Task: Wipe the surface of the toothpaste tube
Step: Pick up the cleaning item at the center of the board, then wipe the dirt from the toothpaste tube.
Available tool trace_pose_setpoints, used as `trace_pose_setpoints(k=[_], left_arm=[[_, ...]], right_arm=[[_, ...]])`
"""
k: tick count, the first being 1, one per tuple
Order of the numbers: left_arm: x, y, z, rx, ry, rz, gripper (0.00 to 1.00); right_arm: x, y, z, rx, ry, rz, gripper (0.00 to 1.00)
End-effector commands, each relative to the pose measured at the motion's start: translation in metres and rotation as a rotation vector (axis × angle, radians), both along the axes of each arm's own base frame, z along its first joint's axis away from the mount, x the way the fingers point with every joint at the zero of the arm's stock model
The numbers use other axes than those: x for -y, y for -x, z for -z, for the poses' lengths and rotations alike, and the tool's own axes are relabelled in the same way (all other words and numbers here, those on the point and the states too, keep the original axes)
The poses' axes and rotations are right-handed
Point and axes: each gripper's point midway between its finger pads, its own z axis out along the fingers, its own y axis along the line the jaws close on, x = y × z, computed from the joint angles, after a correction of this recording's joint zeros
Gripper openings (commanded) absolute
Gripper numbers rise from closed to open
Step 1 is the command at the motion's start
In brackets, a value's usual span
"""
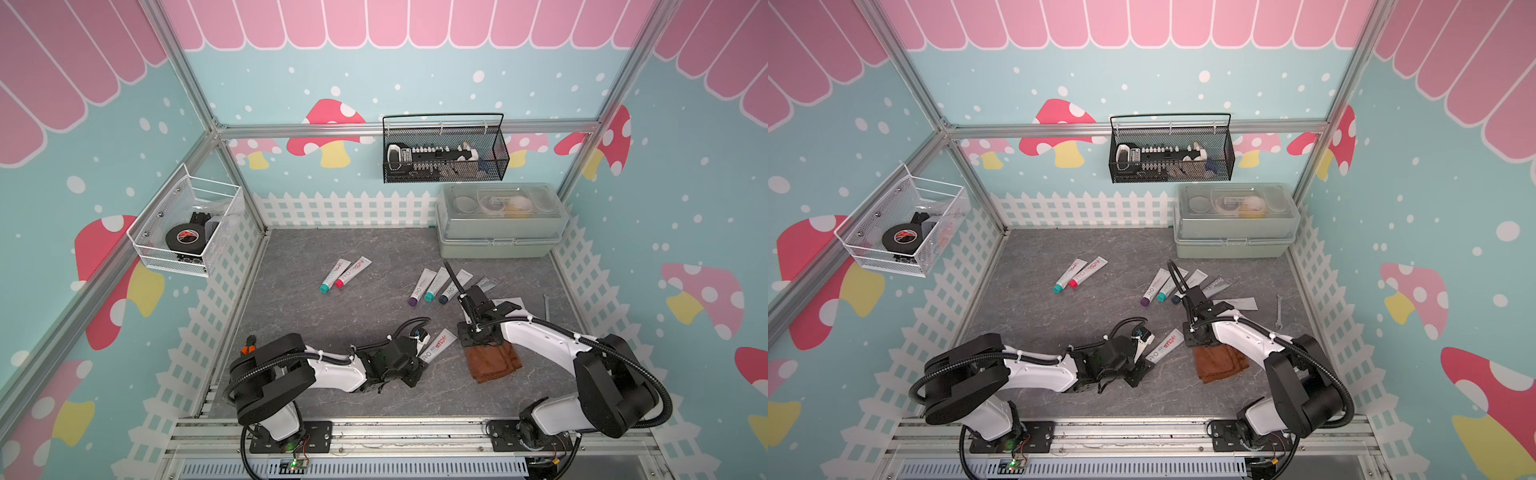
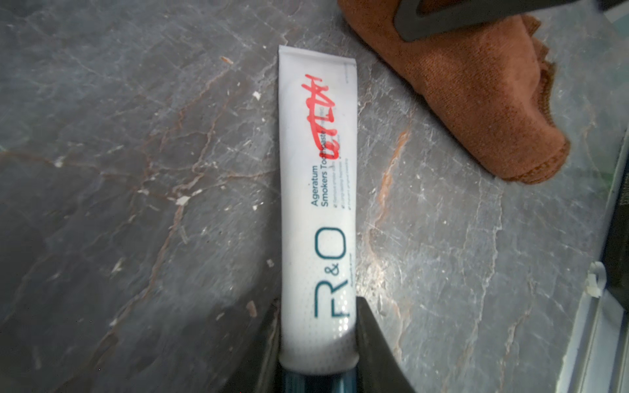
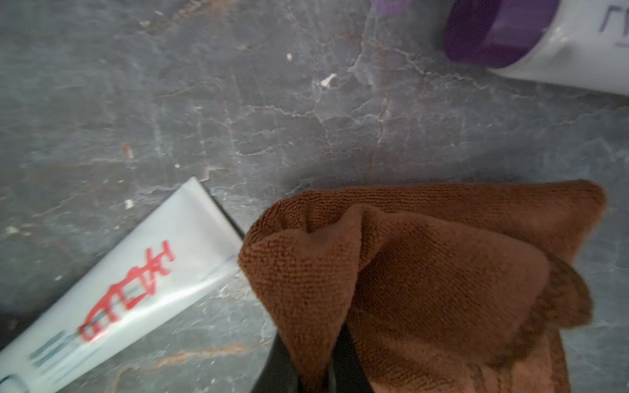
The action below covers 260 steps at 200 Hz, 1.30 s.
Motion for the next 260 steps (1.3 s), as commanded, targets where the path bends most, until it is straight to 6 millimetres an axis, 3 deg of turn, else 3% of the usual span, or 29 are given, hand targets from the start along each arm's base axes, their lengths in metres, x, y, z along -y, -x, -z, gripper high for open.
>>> trace_pose_setpoints(k=[1, 41, 74, 89, 107, 136, 170, 198, 222, 260], left_arm=[[0.001, 0.013, 0.015, -0.055, -0.049, 0.049, 0.27], [0.01, 0.008, 0.015, -0.05, -0.065, 0.063, 0.27], [0.01, 0.005, 0.016, -0.042, -0.074, 0.053, 0.27], [0.008, 0.004, 0.017, -0.039, -0.082, 0.046, 0.27], [0.006, 0.004, 0.016, -0.037, -0.082, 0.042, 0.27], [0.001, 0.006, 0.014, -0.034, -0.076, 0.032, 0.27], [-0.003, 0.008, 0.015, -0.038, -0.065, 0.026, 0.27], [-0.005, 0.01, 0.018, -0.044, -0.064, 0.025, 0.27], [-0.005, 0.009, 0.018, -0.039, -0.064, 0.022, 0.27], [0.001, 0.004, 0.016, -0.032, -0.079, 0.026, 0.27]], right_arm=[[-0.024, 0.006, -0.019, 0.02, -0.154, -0.068, 0.04], [-0.071, 0.024, -0.027, -0.082, -0.4, -0.187, 0.05], [-0.076, 0.035, -0.001, -0.195, -0.391, -0.206, 0.05], [-0.068, 0.038, 0.016, -0.23, -0.319, -0.195, 0.05], [-0.039, 0.033, 0.035, -0.241, -0.126, -0.143, 0.03], [0.004, 0.02, 0.044, -0.19, 0.124, -0.06, 0.02], [0.021, 0.01, 0.041, -0.149, 0.208, -0.013, 0.02], [0.021, 0.009, 0.038, -0.141, 0.197, -0.009, 0.02], [-0.001, 0.012, 0.033, -0.142, 0.07, -0.041, 0.03], [-0.064, 0.038, 0.011, -0.209, -0.255, -0.189, 0.05]])
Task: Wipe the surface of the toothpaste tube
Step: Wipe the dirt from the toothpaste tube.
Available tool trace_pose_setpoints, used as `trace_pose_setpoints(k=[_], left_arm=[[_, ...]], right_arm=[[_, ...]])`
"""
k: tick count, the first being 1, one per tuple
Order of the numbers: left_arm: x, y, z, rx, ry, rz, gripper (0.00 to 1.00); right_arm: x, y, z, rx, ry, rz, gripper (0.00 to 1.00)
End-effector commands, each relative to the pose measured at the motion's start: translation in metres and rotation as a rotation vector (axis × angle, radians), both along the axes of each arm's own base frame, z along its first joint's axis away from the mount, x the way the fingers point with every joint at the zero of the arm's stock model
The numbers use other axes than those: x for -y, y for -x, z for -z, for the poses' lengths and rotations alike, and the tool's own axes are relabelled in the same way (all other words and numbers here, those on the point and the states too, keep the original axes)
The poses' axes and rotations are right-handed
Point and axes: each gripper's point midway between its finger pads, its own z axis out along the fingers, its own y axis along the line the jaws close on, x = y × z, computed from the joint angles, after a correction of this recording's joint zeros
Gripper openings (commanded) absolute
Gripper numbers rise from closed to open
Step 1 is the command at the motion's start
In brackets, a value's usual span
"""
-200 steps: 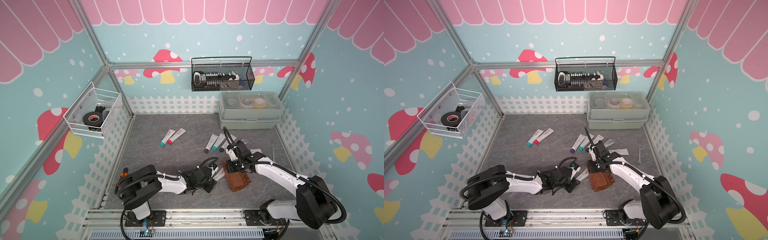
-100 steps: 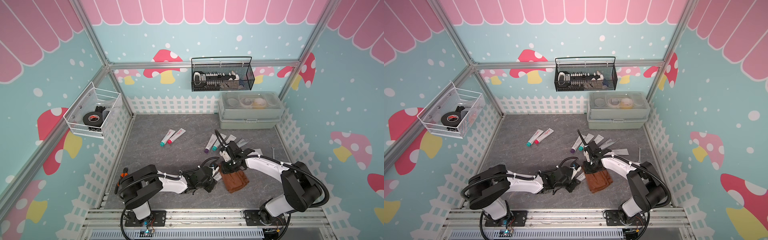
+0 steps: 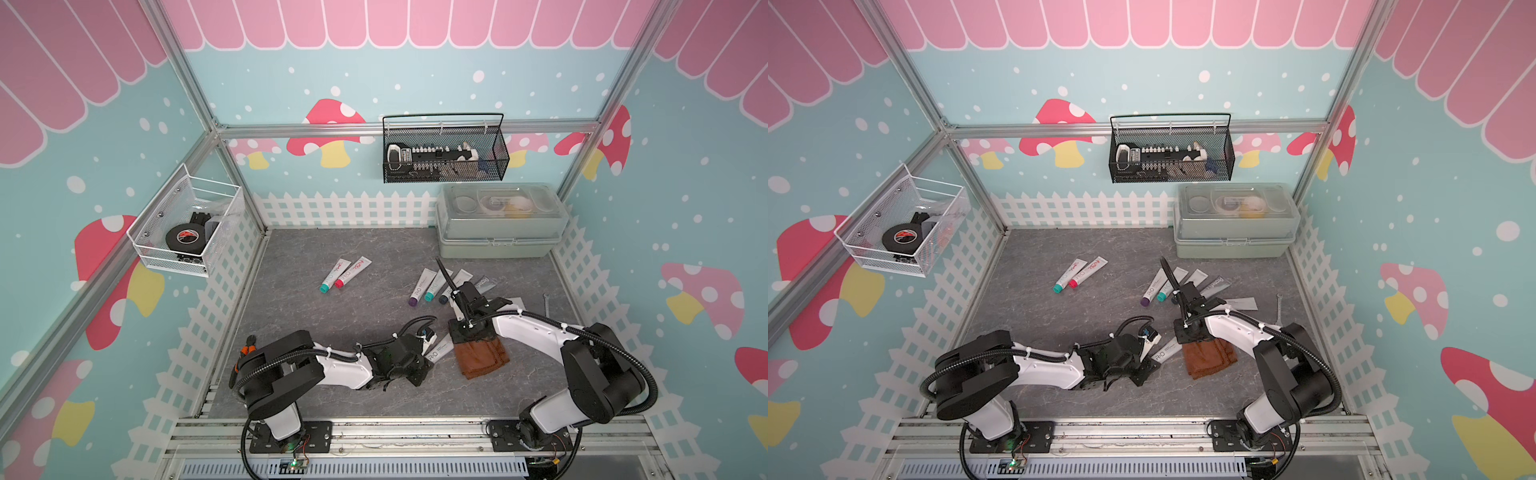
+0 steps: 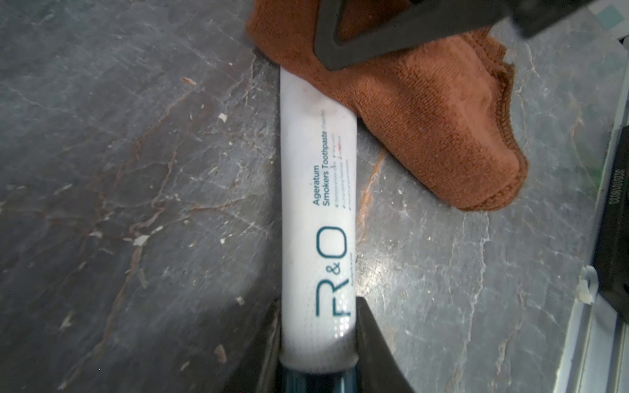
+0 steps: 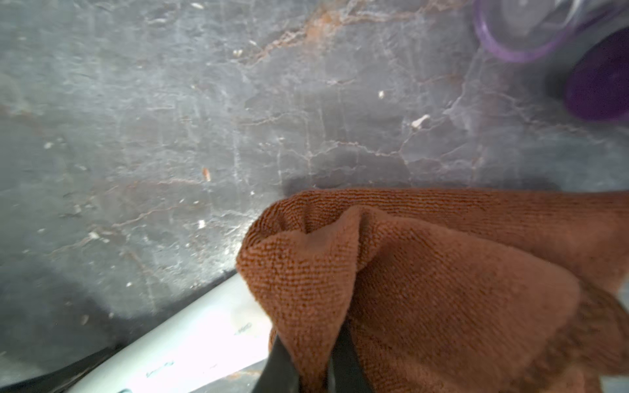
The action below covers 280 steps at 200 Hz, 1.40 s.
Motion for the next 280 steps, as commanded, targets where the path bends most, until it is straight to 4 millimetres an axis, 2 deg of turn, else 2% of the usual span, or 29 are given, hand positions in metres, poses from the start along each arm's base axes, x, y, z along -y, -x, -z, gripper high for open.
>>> trace_pose_setpoints(k=[1, 23, 42, 55, 70, 92, 138, 155, 179, 196, 230, 239, 254, 264, 280], left_arm=[[-0.012, 0.006, 0.015, -0.041, -0.078, -0.011, 0.27], [-0.009, 0.004, 0.015, -0.037, -0.084, -0.01, 0.27], [-0.008, 0.004, 0.016, -0.04, -0.088, -0.006, 0.27], [-0.009, 0.004, 0.016, -0.041, -0.089, -0.009, 0.27], [-0.01, 0.004, 0.014, -0.038, -0.087, -0.012, 0.27], [-0.014, 0.005, 0.012, -0.034, -0.085, -0.017, 0.27], [-0.018, 0.007, 0.01, -0.033, -0.075, -0.025, 0.27], [-0.018, 0.007, 0.012, -0.036, -0.074, -0.024, 0.27], [-0.016, 0.006, 0.015, -0.039, -0.081, -0.022, 0.27], [-0.014, 0.006, 0.015, -0.04, -0.081, -0.018, 0.27], [-0.012, 0.005, 0.014, -0.039, -0.084, -0.014, 0.27], [-0.01, 0.004, 0.014, -0.038, -0.084, -0.012, 0.27], [-0.01, 0.004, 0.014, -0.039, -0.086, -0.011, 0.27], [-0.009, 0.004, 0.013, -0.038, -0.086, -0.01, 0.27], [-0.011, 0.005, 0.013, -0.037, -0.089, -0.01, 0.27]], right_arm=[[-0.032, 0.045, -0.001, -0.154, -0.166, -0.119, 0.05], [-0.053, 0.059, -0.01, -0.183, -0.246, -0.18, 0.05], [-0.051, 0.062, -0.004, -0.198, -0.229, -0.184, 0.05], [-0.037, 0.06, 0.007, -0.201, -0.139, -0.163, 0.05], [-0.008, 0.051, 0.019, -0.183, 0.045, -0.117, 0.05], [0.031, 0.034, 0.02, -0.117, 0.279, -0.046, 0.05], [0.052, 0.018, 0.014, -0.056, 0.373, 0.019, 0.05], [0.04, 0.017, 0.016, -0.056, 0.294, 0.005, 0.05], [-0.005, 0.026, 0.015, -0.099, 0.053, -0.074, 0.06], [-0.035, 0.037, 0.003, -0.12, -0.097, -0.14, 0.06], [-0.07, 0.056, -0.025, -0.146, -0.292, -0.226, 0.06], [-0.072, 0.059, -0.027, -0.156, -0.306, -0.231, 0.06], [-0.065, 0.059, -0.018, -0.168, -0.261, -0.217, 0.06], [-0.053, 0.056, -0.006, -0.167, -0.176, -0.196, 0.06], [-0.022, 0.046, 0.013, -0.164, 0.024, -0.14, 0.06]])
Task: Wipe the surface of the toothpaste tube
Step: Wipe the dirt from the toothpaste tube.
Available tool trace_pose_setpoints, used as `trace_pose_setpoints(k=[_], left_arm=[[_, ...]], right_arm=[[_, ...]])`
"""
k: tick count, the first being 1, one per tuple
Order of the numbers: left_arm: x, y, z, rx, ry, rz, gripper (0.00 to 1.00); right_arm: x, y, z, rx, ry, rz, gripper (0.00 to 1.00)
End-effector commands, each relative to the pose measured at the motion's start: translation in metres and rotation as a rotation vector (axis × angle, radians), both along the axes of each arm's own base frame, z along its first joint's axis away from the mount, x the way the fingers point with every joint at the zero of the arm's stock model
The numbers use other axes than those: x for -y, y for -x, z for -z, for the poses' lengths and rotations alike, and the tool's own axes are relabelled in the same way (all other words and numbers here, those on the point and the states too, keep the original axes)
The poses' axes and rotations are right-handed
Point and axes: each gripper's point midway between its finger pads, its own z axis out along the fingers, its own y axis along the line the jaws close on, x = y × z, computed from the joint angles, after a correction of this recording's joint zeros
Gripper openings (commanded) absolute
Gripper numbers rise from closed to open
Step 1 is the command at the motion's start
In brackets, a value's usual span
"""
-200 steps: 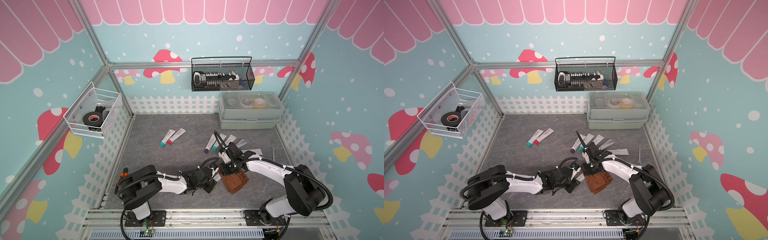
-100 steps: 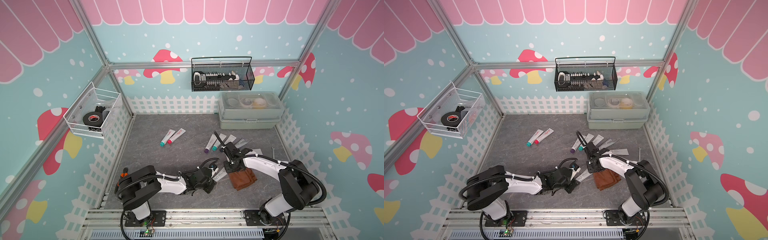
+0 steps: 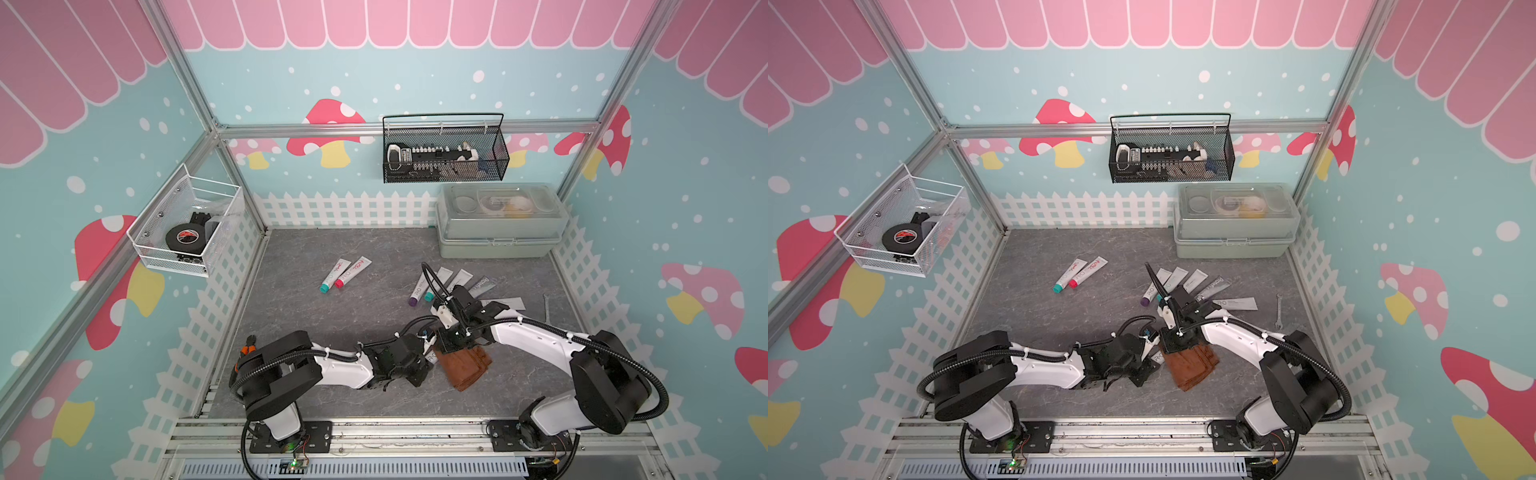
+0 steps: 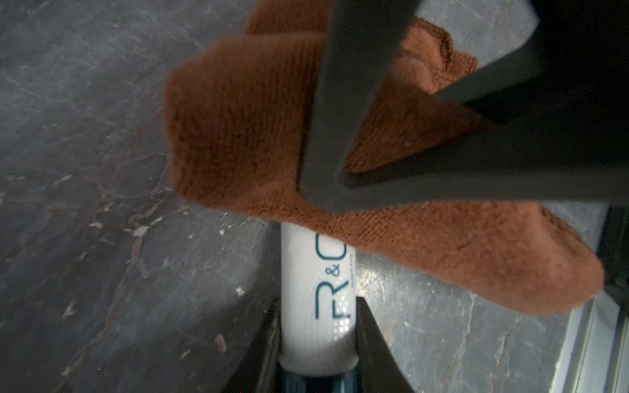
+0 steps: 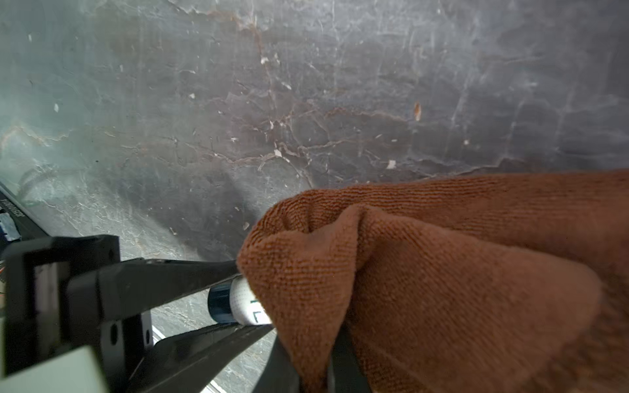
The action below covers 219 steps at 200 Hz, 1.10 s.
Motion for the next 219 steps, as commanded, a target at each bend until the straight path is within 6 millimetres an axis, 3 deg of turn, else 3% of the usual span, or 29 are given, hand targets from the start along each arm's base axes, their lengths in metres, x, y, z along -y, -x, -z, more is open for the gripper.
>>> trace_pose_setpoints(k=[1, 25, 65, 94, 115, 147, 167, 194, 219], left_arm=[[-0.009, 0.003, 0.013, -0.026, -0.06, -0.009, 0.27], [-0.012, 0.003, 0.012, -0.02, -0.06, -0.016, 0.27], [-0.015, 0.003, 0.012, -0.015, -0.058, -0.026, 0.27], [-0.015, 0.003, 0.014, -0.017, -0.058, -0.023, 0.27], [-0.014, 0.003, 0.015, -0.019, -0.06, -0.021, 0.27], [-0.014, 0.003, 0.016, -0.018, -0.065, -0.023, 0.27], [-0.012, 0.001, 0.014, -0.014, -0.063, -0.025, 0.27], [-0.01, 0.0, 0.013, -0.014, -0.063, -0.022, 0.27], [-0.012, 0.001, 0.012, -0.014, -0.065, -0.023, 0.27]], right_arm=[[0.037, 0.004, 0.03, -0.043, 0.23, 0.022, 0.06], [0.076, -0.013, 0.041, 0.0, 0.454, 0.085, 0.05], [0.102, -0.028, 0.041, 0.041, 0.56, 0.144, 0.05], [0.084, -0.026, 0.047, 0.01, 0.461, 0.124, 0.05], [0.052, -0.013, 0.049, -0.051, 0.283, 0.07, 0.05], [-0.002, 0.016, 0.025, -0.116, -0.006, -0.036, 0.05], [-0.02, 0.032, 0.011, -0.145, -0.115, -0.083, 0.06], [-0.009, 0.034, 0.018, -0.139, -0.058, -0.07, 0.06], [0.038, 0.011, 0.038, -0.062, 0.249, 0.012, 0.06]])
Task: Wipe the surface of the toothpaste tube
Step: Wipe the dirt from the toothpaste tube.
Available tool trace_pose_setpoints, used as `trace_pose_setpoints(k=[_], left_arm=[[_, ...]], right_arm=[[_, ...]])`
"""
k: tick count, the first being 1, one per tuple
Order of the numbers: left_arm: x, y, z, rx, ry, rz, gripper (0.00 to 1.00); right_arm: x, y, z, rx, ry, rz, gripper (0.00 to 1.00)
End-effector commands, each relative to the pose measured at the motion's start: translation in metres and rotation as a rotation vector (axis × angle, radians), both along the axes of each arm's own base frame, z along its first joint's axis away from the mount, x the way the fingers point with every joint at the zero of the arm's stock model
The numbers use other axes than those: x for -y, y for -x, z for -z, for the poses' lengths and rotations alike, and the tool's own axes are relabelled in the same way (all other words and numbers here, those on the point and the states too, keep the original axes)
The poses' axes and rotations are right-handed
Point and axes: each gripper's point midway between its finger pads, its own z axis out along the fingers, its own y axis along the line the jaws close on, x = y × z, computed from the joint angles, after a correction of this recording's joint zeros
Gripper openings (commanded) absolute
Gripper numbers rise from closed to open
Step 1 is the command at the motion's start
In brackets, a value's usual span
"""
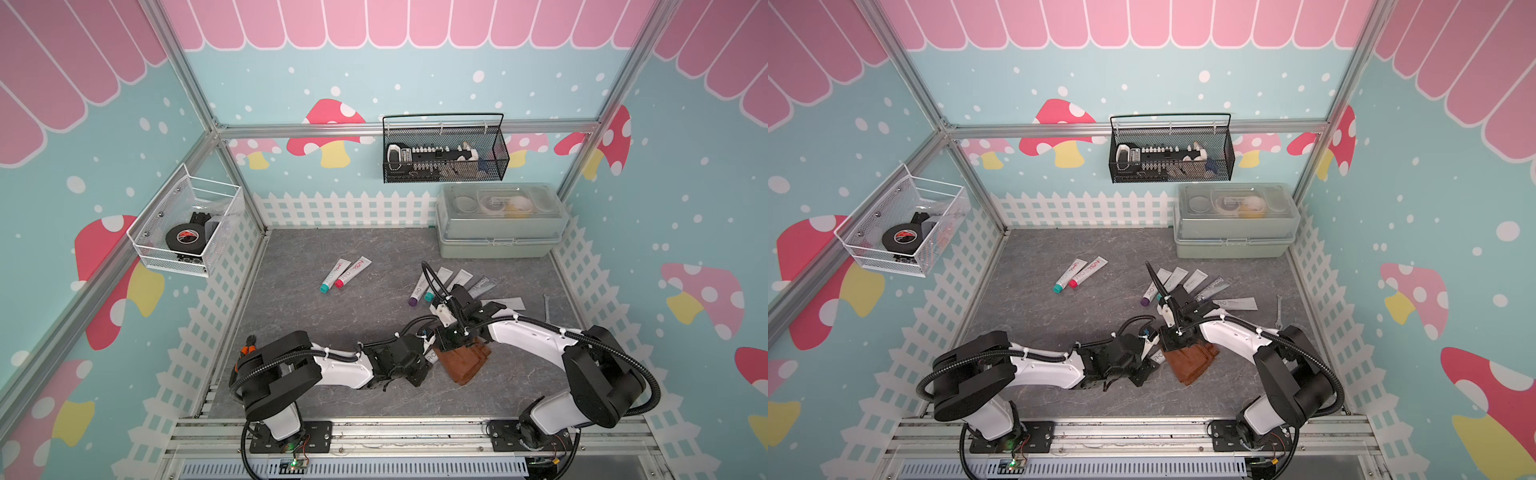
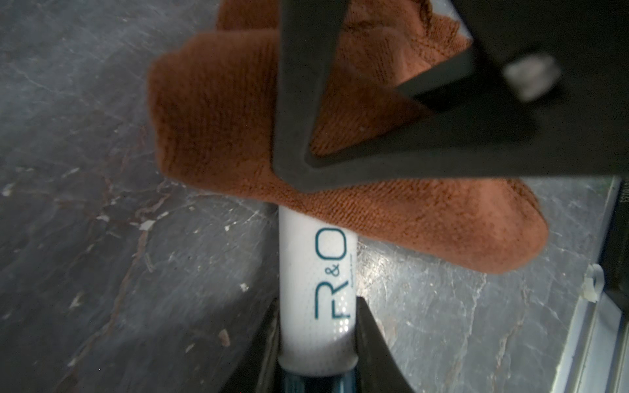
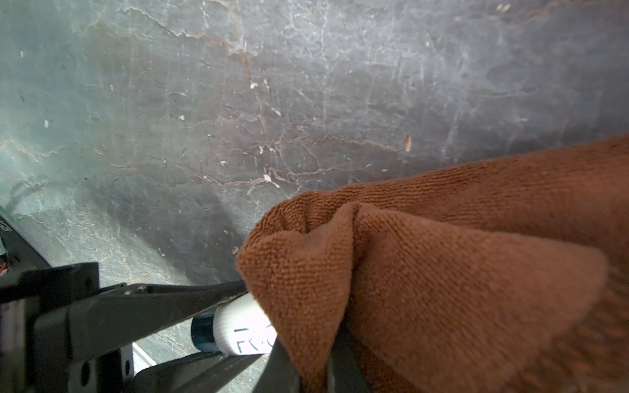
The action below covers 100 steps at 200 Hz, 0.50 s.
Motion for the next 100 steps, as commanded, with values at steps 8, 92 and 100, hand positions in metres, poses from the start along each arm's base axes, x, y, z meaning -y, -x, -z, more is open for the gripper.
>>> trace_pose_setpoints(k=[8, 92, 100], left_arm=[[-0.011, 0.003, 0.011, -0.015, -0.058, -0.012, 0.27], [-0.018, 0.004, 0.009, -0.005, -0.052, -0.025, 0.27], [-0.017, 0.004, 0.01, -0.006, -0.052, -0.023, 0.27]], right_arm=[[0.06, 0.013, 0.037, -0.063, 0.38, 0.04, 0.06], [0.089, -0.014, 0.042, -0.007, 0.525, 0.114, 0.06], [0.074, -0.011, 0.04, -0.022, 0.429, 0.097, 0.06]])
